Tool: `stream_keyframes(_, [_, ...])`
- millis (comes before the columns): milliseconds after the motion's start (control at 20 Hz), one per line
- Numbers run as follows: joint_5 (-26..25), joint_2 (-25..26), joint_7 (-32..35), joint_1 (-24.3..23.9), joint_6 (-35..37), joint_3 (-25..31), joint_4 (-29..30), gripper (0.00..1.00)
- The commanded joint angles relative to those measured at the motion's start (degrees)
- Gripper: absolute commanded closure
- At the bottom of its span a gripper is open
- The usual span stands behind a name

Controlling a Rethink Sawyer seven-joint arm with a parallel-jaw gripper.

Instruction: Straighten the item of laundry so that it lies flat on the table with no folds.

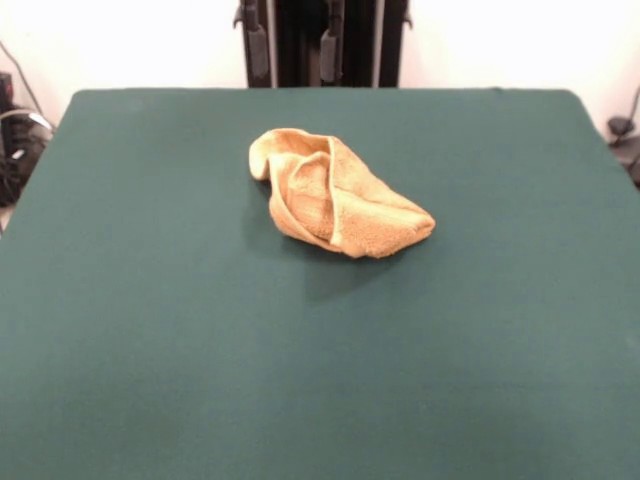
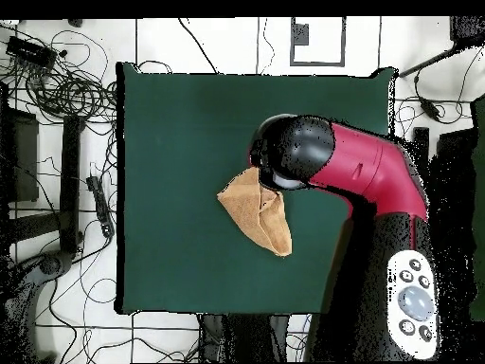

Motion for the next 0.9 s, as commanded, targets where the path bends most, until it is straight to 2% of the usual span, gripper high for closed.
stream_keyframes(50, [0.71, 4.39, 6.14, 0.33, -0.56, 5.04, 1.83, 0.00])
stream_keyframes(900, [0.21, 5.13, 5.55, 0.17, -3.42, 5.45, 2.46, 0.00])
